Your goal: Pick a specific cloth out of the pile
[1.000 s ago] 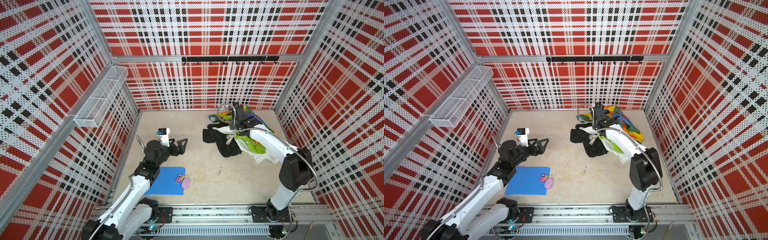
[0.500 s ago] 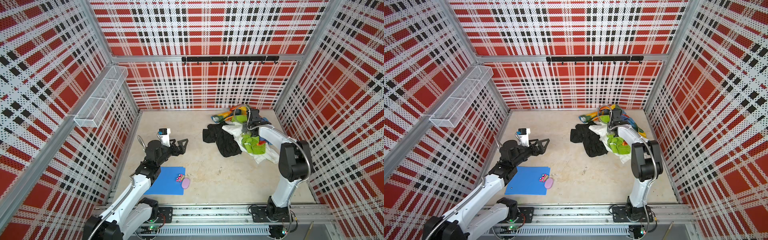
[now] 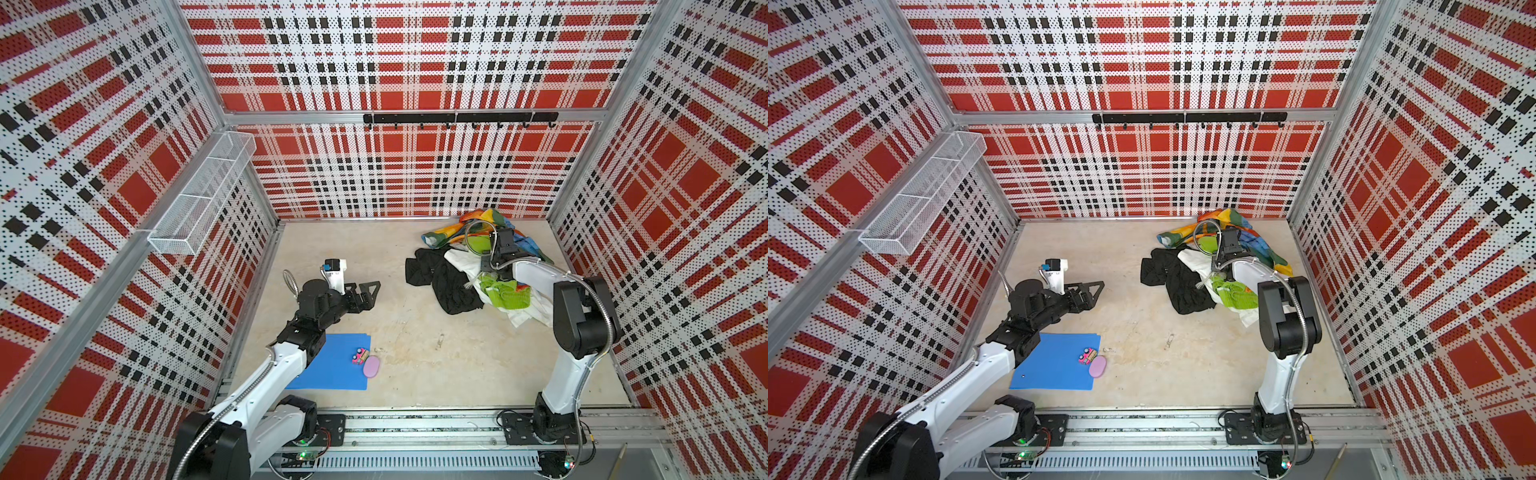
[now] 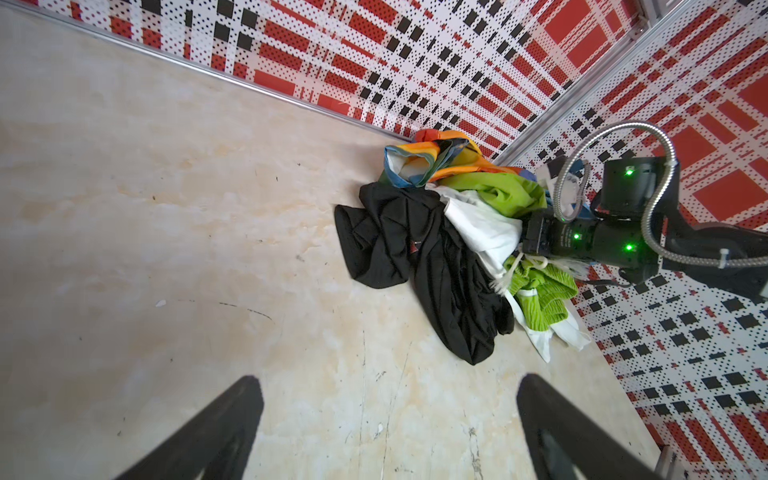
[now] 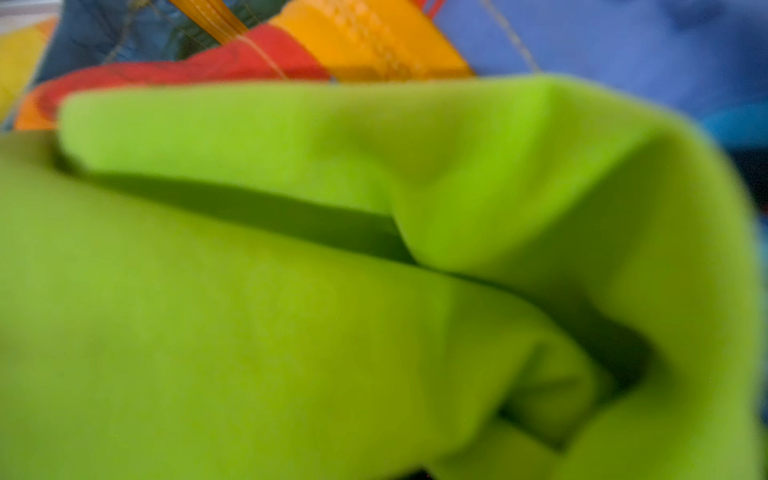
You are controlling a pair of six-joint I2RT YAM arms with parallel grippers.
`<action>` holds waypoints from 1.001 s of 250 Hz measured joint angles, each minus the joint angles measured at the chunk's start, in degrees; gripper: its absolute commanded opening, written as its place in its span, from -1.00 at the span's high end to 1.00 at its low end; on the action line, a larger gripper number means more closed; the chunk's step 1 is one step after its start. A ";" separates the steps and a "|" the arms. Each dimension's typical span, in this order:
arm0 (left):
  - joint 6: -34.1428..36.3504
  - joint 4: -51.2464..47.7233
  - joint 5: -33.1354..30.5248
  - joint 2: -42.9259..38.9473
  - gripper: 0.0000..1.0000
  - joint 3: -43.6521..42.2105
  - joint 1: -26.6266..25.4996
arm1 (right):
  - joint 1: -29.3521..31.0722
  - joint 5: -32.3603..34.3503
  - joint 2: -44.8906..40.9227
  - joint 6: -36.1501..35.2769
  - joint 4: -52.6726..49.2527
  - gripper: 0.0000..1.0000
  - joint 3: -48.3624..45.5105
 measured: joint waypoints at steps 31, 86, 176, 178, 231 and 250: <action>0.02 0.28 -0.24 0.00 -0.99 -0.09 -0.63 | 0.02 -1.84 -3.02 0.44 0.09 0.45 -1.75; 0.96 0.50 -0.17 0.17 -0.98 -0.09 -2.10 | 0.02 -3.78 -9.03 1.09 -1.40 -0.07 -3.45; 1.92 0.48 -0.79 3.87 -0.96 1.49 -4.63 | 0.09 -8.96 -31.06 1.86 -2.40 -0.85 -11.56; 1.92 0.48 -0.83 4.04 -0.95 1.60 -4.74 | 0.09 -9.18 -31.52 1.75 -2.40 -0.88 -11.76; 0.87 0.35 -3.17 12.61 -0.79 7.10 -9.14 | 0.17 -14.84 -44.19 1.64 -2.95 -1.00 -15.80; -0.35 0.31 -4.20 16.59 -0.69 10.03 -10.75 | 0.26 -16.35 -47.93 1.66 -3.13 -1.00 -17.46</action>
